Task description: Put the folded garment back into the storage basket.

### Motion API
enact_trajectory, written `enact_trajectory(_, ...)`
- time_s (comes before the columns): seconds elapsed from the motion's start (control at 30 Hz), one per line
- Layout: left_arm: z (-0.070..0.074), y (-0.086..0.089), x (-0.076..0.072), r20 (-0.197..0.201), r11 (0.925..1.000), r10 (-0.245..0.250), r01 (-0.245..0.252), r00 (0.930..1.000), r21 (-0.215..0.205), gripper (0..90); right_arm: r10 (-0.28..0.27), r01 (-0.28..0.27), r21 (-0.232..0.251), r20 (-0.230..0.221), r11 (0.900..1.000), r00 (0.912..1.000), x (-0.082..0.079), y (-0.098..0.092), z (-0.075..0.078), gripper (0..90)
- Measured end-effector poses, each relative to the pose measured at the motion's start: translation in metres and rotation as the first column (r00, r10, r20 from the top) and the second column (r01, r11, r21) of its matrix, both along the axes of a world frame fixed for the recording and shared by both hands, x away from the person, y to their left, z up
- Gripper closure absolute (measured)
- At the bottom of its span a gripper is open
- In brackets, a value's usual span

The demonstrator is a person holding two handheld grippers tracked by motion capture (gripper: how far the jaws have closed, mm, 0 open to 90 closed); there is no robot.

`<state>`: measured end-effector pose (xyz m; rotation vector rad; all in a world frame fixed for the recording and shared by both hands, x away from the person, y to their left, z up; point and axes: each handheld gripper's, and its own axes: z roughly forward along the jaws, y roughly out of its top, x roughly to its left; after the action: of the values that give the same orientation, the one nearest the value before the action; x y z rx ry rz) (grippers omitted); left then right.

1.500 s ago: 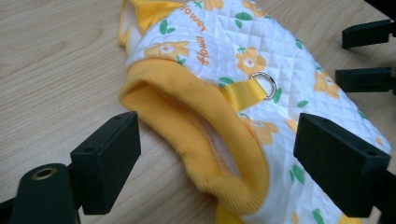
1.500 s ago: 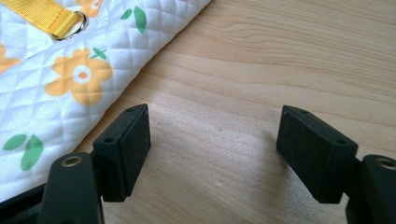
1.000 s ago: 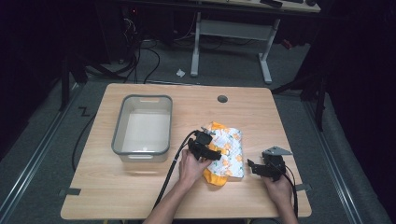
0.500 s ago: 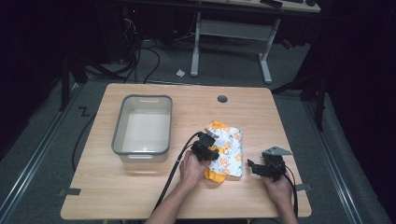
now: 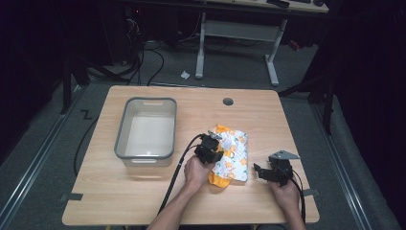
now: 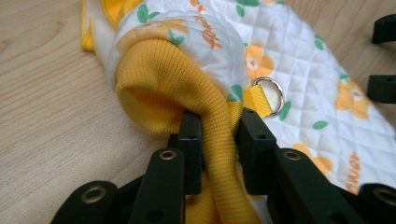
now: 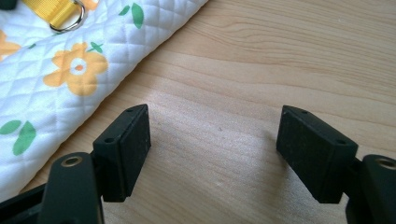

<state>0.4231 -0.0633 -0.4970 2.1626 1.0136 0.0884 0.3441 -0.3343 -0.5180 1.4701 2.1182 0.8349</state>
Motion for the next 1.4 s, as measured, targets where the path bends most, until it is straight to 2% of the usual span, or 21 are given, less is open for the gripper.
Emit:
enact_trajectory(0.17, 0.011, 0.008, -0.003, 0.019, 0.9996, -0.009, 0.009, 0.9998, -0.026, 74.1, 0.000, 0.000, 0.000, 0.000, 1.000, 1.0000, 0.000, 0.000, 0.000, 26.4)
enact_trajectory(0.33, 0.024, 0.017, -0.006, 0.042, 0.9972, -0.011, 0.014, 0.9991, -0.073, 74.6, 0.000, 0.000, -0.001, 0.000, 1.000, 1.0000, 0.000, 0.000, 0.000, 26.4)
enact_trajectory(0.47, 0.031, 0.025, -0.006, 0.039, 0.9934, -0.013, 0.017, 0.9992, -0.114, 74.8, 0.001, -0.001, -0.001, 0.000, 1.000, 1.0000, 0.000, 0.000, 0.000, 26.4)
enact_trajectory(0.6, 0.038, 0.032, -0.008, 0.045, 0.9908, -0.015, 0.021, 0.9989, -0.133, 74.9, 0.000, 0.000, -0.001, 0.000, 1.000, 1.0000, 0.000, 0.000, 0.000, 26.4)
enact_trajectory(0.73, 0.041, 0.038, -0.008, 0.035, 0.9847, -0.025, 0.030, 0.9991, -0.172, 75.0, 0.000, 0.000, -0.001, 0.000, 1.000, 1.0000, 0.000, 0.000, 0.000, 26.4)
enact_trajectory(0.93, 0.046, 0.044, -0.012, 0.047, 0.9803, -0.036, 0.044, 0.9983, -0.193, 75.2, -0.006, 0.006, -0.001, 0.002, 1.000, 1.0000, 0.000, 0.000, 0.000, 26.4)
enact_trajectory(1.03, 0.054, 0.049, -0.015, 0.051, 0.9731, -0.032, 0.043, 0.9982, -0.226, 75.3, -0.006, 0.006, 0.000, 0.002, 1.000, 1.0000, 0.000, 0.000, 0.000, 26.4)
enact_trajectory(1.1, 0.059, 0.056, -0.016, 0.052, 0.9687, -0.033, 0.045, 0.9981, -0.244, 75.3, -0.006, 0.006, 0.000, 0.002, 1.000, 1.0000, 0.000, 0.000, 0.000, 26.4)
enact_trajectory(1.23, 0.066, 0.071, -0.010, 0.061, 0.9710, -0.019, 0.033, 0.9980, -0.237, 75.4, -0.009, 0.009, 0.001, 0.000, 1.000, 1.0000, 0.000, 0.000, 0.000, 26.5)
enact_trajectory(1.3, 0.070, 0.078, -0.006, 0.056, 0.9656, -0.005, 0.019, 0.9984, -0.259, 75.4, -0.009, 0.009, 0.001, 0.000, 1.000, 1.0000, 0.000, 0.000, 0.000, 26.4)
enact_trajectory(1.4, 0.078, 0.086, -0.007, 0.065, 0.9629, 0.005, 0.013, 0.9979, -0.270, 75.4, -0.009, 0.009, 0.001, 0.000, 1.000, 1.0000, 0.000, 0.000, 0.000, 26.4)
